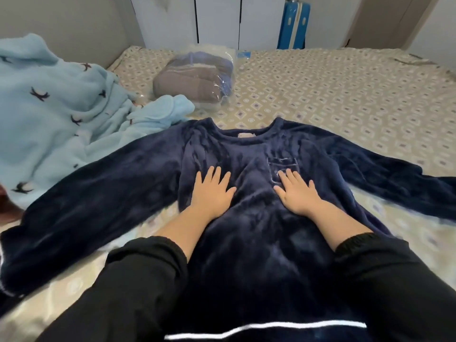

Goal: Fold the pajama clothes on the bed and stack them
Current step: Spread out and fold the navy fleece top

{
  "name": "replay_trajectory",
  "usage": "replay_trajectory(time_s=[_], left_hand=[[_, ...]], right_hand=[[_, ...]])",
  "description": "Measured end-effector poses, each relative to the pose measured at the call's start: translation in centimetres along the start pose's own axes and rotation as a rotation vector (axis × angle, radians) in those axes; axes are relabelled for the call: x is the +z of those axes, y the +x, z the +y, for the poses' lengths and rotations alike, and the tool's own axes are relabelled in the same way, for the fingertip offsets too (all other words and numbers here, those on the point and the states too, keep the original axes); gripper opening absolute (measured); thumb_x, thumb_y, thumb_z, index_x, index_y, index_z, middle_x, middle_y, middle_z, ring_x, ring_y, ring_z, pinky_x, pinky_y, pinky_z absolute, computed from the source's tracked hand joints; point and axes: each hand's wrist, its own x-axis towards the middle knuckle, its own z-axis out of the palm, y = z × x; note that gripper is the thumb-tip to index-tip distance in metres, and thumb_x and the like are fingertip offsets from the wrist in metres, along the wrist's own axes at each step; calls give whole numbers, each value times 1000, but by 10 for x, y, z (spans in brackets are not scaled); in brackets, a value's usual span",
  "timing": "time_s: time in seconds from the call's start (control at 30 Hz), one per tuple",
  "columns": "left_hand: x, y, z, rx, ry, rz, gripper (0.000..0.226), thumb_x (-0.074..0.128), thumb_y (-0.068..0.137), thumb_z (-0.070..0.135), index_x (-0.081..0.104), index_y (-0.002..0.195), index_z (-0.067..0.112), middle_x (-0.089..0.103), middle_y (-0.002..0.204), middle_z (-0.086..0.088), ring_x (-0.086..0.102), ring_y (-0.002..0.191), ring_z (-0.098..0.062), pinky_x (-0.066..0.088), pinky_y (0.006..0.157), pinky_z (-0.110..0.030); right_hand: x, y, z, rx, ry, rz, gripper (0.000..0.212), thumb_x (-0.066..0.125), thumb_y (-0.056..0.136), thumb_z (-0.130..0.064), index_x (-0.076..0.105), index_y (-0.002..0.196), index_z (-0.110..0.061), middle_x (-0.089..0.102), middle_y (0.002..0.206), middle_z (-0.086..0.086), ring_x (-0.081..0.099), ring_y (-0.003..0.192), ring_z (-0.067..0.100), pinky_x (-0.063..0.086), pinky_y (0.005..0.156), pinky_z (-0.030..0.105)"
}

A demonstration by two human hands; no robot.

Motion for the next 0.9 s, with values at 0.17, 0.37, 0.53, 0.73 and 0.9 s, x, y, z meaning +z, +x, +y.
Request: replay_trajectory(time_s=[0.17, 0.37, 0.53, 0.73, 0.9], left_hand=[[8, -60, 40, 41, -66, -31, 62, 13, 101, 53, 1, 154, 24, -4, 163, -3, -8, 149, -25, 0, 117, -53], [21, -119, 83, 116, -54, 44, 59, 12, 102, 50, 1, 154, 25, -3, 162, -3, -7, 149, -25, 1, 116, -55], [25, -135, 87, 123, -59, 106, 55, 15, 103, 45, 6, 154, 27, 5, 162, -1, -1, 149, -22, 5, 118, -51], [27, -132, 89, 107, -95, 131, 54, 20, 103, 42, 11, 154, 29, 10, 162, 1, 4, 149, -20, 6, 118, -49], [27, -132, 89, 88, -134, 161, 53, 24, 102, 40, 14, 154, 29, 13, 161, 3, 6, 149, -18, 6, 119, -47]], right_hand=[[17, -65, 5, -8, -47, 64, 60, 17, 102, -45, 1, 154, -20, -3, 162, 3, -3, 148, 20, 5, 117, 50], [35, -130, 8, -63, -147, 152, 60, 19, 102, -43, 0, 154, -19, -2, 162, 4, -1, 149, 22, 7, 118, 47], [30, -164, 42, -55, -148, 156, 56, 18, 102, -45, 12, 154, -24, 6, 162, -3, 2, 149, 18, 3, 117, 52], [6, -181, 83, 430, -80, 377, 53, 40, 98, -44, 39, 137, -8, 43, 140, 15, 42, 125, 35, 38, 99, 49], [-2, -183, 91, 501, 118, 325, 40, 50, 96, -40, 54, 111, -3, 59, 114, 17, 54, 105, 35, 43, 82, 41]])
